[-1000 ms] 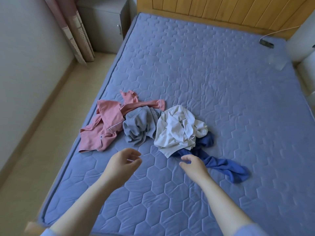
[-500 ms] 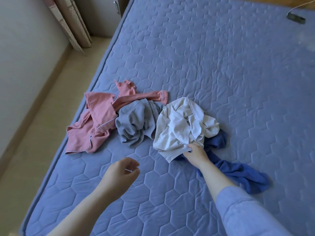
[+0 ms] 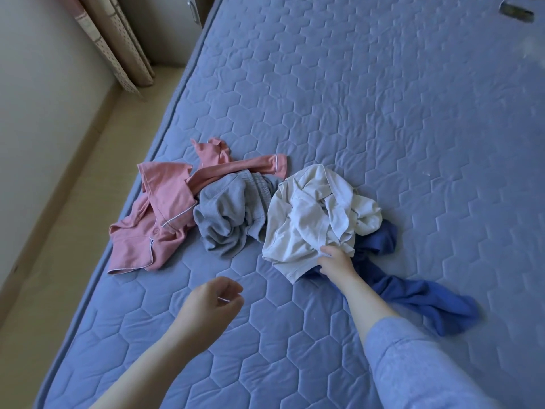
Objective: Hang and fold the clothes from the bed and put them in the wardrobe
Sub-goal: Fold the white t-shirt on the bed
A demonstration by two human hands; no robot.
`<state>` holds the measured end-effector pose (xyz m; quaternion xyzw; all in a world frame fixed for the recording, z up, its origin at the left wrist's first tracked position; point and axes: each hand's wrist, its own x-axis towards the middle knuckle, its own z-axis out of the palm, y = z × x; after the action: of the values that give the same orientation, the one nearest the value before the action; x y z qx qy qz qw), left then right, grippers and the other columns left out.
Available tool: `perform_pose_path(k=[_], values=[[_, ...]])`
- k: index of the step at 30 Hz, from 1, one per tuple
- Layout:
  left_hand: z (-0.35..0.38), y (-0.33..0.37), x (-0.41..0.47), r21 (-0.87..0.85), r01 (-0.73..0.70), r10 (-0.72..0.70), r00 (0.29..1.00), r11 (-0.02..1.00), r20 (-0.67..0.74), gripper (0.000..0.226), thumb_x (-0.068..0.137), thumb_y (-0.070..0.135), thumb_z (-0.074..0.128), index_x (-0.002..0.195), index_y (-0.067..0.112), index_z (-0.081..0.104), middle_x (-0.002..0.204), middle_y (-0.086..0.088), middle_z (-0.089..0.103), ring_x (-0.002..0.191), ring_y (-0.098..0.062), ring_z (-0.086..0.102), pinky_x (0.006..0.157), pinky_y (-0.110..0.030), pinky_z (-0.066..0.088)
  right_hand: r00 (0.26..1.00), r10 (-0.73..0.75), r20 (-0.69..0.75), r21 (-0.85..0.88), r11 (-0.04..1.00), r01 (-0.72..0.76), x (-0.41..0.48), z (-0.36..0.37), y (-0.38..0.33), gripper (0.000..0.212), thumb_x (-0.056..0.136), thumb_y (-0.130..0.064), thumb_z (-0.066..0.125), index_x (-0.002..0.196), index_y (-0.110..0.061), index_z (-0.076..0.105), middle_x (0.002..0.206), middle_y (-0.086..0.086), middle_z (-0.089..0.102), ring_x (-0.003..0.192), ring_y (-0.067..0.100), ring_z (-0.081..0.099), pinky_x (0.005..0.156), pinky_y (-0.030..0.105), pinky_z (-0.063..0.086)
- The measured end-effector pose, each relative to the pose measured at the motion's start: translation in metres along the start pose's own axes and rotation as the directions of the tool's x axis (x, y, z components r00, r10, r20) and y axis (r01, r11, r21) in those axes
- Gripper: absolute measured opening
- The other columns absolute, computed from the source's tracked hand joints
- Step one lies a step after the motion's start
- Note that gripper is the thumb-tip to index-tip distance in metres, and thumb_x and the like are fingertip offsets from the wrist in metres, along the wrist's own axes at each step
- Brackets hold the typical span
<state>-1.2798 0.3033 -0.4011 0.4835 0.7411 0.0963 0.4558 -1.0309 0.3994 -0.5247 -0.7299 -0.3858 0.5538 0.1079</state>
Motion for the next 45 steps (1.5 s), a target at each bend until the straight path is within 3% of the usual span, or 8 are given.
perform_pose_path(k=[3,8,14,26,37,40,42,45], values=[[0.000,0.000,-0.002,0.011,-0.007,0.008,1.000,1.000,-0.011,0.010,0.087,0.021,0.065,0.089,0.031,0.064,0.088,0.012,0.068,0.071,-0.001,0.064,0.053,-0.009,0.044,0.988,-0.099,-0.115,0.055,0.993,0.106,-0.014,0.001,-0.005,0.042,0.090,-0.001,0.044,0.130,0.010,0.050,0.130,0.026,0.056,0.120,0.035,0.054,0.105,0.043,0.042],[-0.003,0.009,-0.016,0.019,-0.030,0.030,1.000,0.999,-0.001,0.010,0.088,0.021,0.065,0.089,0.031,0.063,0.090,0.011,0.068,0.077,0.002,0.063,0.054,-0.008,0.044,0.968,-0.235,-0.089,0.355,0.900,0.252,-0.075,-0.020,-0.015,0.033,0.093,-0.005,0.053,0.123,-0.014,0.065,0.127,0.002,0.064,0.115,0.006,0.058,0.090,0.015,0.043],[-0.019,0.037,-0.046,0.027,-0.110,0.111,0.994,0.994,-0.016,0.008,0.089,0.022,0.064,0.095,0.026,0.064,0.090,0.012,0.067,0.081,-0.002,0.062,0.063,-0.011,0.041,0.916,-0.399,-0.045,0.676,0.663,0.322,-0.163,-0.073,-0.052,0.029,0.095,0.003,0.050,0.115,-0.008,0.068,0.121,0.007,0.069,0.121,0.016,0.059,0.105,0.031,0.046],[-0.063,0.124,-0.133,-0.136,-0.453,0.448,0.891,0.881,-0.070,0.022,0.076,0.036,0.079,0.090,0.039,0.061,0.094,0.016,0.068,0.076,0.005,0.066,0.062,-0.012,0.050,0.689,-0.713,-0.125,0.696,0.432,0.573,-0.335,-0.154,-0.178,0.033,0.094,0.009,0.039,0.120,0.005,0.060,0.111,0.007,0.070,0.107,0.014,0.065,0.104,0.033,0.048],[-0.103,0.167,-0.165,0.024,-0.592,0.578,0.775,0.805,-0.256,0.091,0.067,0.058,0.078,0.141,0.031,0.033,0.127,0.018,0.038,0.117,-0.008,0.043,0.093,-0.027,0.039,0.505,-0.838,-0.206,0.676,0.251,0.693,-0.445,-0.178,-0.245,0.036,0.082,-0.004,0.053,0.116,0.002,0.062,0.114,0.007,0.067,0.113,0.017,0.061,0.108,0.036,0.044],[-0.114,0.177,-0.170,0.057,-0.623,0.618,0.752,0.780,-0.229,0.057,0.075,0.049,0.077,0.122,0.033,0.048,0.106,0.022,0.053,0.096,-0.002,0.053,0.084,-0.026,0.043,0.462,-0.865,-0.194,0.689,0.215,0.692,-0.464,-0.182,-0.255,0.030,0.082,-0.004,0.053,0.106,-0.004,0.071,0.114,0.006,0.068,0.115,0.018,0.059,0.107,0.035,0.045],[-0.119,0.182,-0.175,0.117,-0.678,0.682,0.687,0.726,-0.250,0.021,0.082,0.036,0.074,0.078,0.034,0.053,0.069,0.015,0.054,0.066,0.001,0.050,0.064,-0.024,0.039,0.439,-0.879,-0.188,0.690,0.200,0.696,-0.472,-0.184,-0.261,0.029,0.083,-0.004,0.052,0.105,-0.005,0.071,0.112,0.005,0.069,0.114,0.017,0.060,0.106,0.034,0.046],[-0.127,0.185,-0.180,0.134,-0.697,0.700,0.652,0.704,-0.290,0.039,0.087,0.031,0.068,0.056,0.024,0.045,0.050,0.005,0.040,0.050,-0.007,0.036,0.053,-0.026,0.027,0.422,-0.878,-0.225,0.669,0.175,0.722,-0.476,-0.189,-0.265,0.029,0.084,-0.003,0.051,0.109,-0.003,0.066,0.109,0.004,0.070,0.113,0.016,0.061,0.104,0.031,0.047]])
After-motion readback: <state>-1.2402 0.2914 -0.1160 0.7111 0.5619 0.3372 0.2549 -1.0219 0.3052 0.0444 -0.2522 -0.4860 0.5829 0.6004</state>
